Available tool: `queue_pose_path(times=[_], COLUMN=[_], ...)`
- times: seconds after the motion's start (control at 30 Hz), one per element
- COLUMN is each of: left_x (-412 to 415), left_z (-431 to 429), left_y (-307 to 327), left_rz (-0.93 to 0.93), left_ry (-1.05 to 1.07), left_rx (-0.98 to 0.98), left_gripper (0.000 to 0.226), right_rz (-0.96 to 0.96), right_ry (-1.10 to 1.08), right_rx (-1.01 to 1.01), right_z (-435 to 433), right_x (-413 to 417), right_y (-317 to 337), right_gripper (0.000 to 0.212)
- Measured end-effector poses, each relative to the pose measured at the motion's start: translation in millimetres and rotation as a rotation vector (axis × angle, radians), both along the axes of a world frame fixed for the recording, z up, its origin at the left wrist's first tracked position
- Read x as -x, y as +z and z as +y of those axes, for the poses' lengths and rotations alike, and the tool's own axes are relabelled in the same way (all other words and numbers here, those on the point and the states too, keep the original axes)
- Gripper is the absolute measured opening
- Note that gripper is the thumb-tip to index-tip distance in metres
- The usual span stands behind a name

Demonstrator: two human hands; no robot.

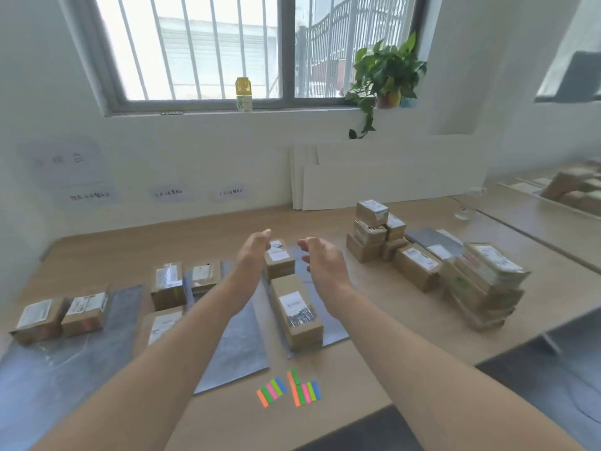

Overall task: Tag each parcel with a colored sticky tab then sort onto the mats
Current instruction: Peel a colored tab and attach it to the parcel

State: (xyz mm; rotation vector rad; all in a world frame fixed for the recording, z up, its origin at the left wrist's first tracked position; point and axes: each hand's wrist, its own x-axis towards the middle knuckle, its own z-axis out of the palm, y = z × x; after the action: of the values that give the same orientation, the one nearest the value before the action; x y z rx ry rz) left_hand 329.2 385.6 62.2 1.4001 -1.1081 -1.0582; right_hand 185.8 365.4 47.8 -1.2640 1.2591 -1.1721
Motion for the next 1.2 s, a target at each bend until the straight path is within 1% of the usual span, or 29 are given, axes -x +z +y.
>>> queue_pose_path(times=[0.07,0.17,0.23,0.33,0.43,0.53,0.57,0.67,0.73,0.8,0.93,1.03,1.13,1.2], left_x=[33.7,81.0,108.5,147.5,184.6,216.9,227.0,258.2,279.5,300.6,337.5,370.5,406.5,431.5], left_z=[-6.0,-13.0,-22.2,-39.9,-61.7,-83.1,-91.5,-121.2,-144.4,-168.9,-211.8,-239.9,-261.5,-273.5], left_y=[-1.0,-1.6,-3.2,-2.2,-6.1,-16.2,-20.3,-30.7,-36.0,-42.9,-56.7,-65.3,-72.0,-77.8], left_rz=[0.009,0.005,0.014,0.016,0.026,0.039,0.045,0.062,0.077,0.078,0.081,0.036,0.032,0.037], left_ry=[-0.021,-0.078,-0.119,-0.177,-0.210,-0.270,-0.288,-0.337,-0.372,-0.414,-0.483,-0.561,-0.580,-0.591], left_rx=[-0.011,-0.037,-0.036,-0.053,-0.080,-0.090,-0.092,-0.102,-0.121,-0.130,-0.163,-0.200,-0.257,-0.279], left_gripper=[0.036,0.055,0.058,0.045,0.041,0.026,0.025,0.031,0.023,0.021,0.019,0.019,0.021,0.024], right_rz=[0.009,0.019,0.007,-0.013,-0.022,-0.028,-0.023,0.012,0.022,0.019,0.029,0.014,-0.021,-0.009], right_ry=[-0.043,-0.105,-0.142,-0.189,-0.244,-0.313,-0.333,-0.392,-0.448,-0.485,-0.554,-0.606,-0.657,-0.672], right_rx=[-0.007,-0.018,-0.012,-0.008,-0.020,-0.036,-0.042,-0.046,-0.059,-0.064,-0.103,-0.118,-0.124,-0.147], right_z=[-1.2,-3.4,-6.7,-16.6,-30.2,-46.8,-53.6,-78.4,-96.5,-115.2,-152.9,-174.6,-188.4,-199.1], right_x=[35.9,83.2,111.0,149.4,185.0,215.0,223.8,250.8,271.1,290.8,327.9,357.6,390.8,415.4], right_y=[-0.4,-0.8,-3.7,-8.4,-15.5,-25.8,-30.0,-40.1,-45.7,-50.3,-62.7,-70.4,-71.7,-75.2], right_gripper=[0.025,0.025,0.024,0.023,0.025,0.023,0.022,0.025,0.029,0.037,0.026,0.027,0.027,0.027])
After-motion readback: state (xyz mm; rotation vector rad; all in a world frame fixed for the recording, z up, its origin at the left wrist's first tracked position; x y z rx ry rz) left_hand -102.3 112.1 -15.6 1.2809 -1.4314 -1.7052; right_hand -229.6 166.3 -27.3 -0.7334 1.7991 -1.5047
